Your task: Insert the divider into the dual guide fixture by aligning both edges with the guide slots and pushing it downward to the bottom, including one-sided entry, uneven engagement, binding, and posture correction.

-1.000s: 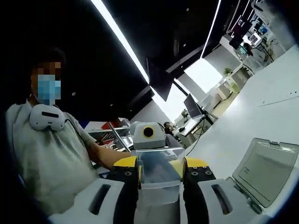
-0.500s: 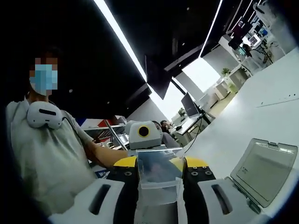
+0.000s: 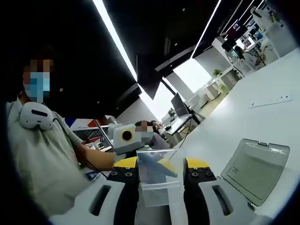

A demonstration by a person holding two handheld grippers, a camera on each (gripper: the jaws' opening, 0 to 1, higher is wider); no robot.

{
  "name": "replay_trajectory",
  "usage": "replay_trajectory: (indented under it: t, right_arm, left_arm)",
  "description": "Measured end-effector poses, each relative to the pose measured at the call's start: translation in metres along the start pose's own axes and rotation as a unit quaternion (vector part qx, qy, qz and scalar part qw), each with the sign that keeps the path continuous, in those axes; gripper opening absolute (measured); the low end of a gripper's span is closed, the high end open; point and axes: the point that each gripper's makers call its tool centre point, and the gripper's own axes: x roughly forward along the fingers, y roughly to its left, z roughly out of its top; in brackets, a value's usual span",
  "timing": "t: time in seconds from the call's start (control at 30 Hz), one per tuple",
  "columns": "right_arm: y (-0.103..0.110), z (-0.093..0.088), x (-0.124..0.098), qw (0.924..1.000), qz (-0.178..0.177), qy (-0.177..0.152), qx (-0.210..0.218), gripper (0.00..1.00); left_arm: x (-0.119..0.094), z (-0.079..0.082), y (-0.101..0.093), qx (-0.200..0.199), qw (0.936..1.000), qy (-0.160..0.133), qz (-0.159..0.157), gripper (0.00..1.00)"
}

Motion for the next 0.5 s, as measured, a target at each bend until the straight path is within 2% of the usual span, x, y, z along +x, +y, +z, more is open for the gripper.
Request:
replay_trajectory:
  t: [0.07, 0.2, 0.4, 0.5]
  right_arm:
    - [-0.004, -0.002, 0.001, 0.9999, -0.013, 0.005, -0.001, 0.33]
    - [-0.014, -0.007, 0.002, 0.9986, -0.049, 0.012, 0.012, 0.33]
    - [-0.023, -0.015, 0.004, 0.9958, -0.087, 0.016, 0.025, 0.33]
    - [-0.026, -0.02, 0.005, 0.9937, -0.105, 0.018, 0.034, 0.33]
  left_arm:
    - [0.0, -0.002, 0.001, 0.003, 0.9999, 0.004, 0.01, 0.43]
    - [-0.001, -0.007, 0.009, 0.013, 0.9983, 0.022, 0.053, 0.37]
    - [0.006, -0.014, 0.009, 0.033, 0.995, 0.04, 0.085, 0.31]
    - [0.01, -0.014, 0.009, 0.028, 0.9938, 0.042, 0.099, 0.29]
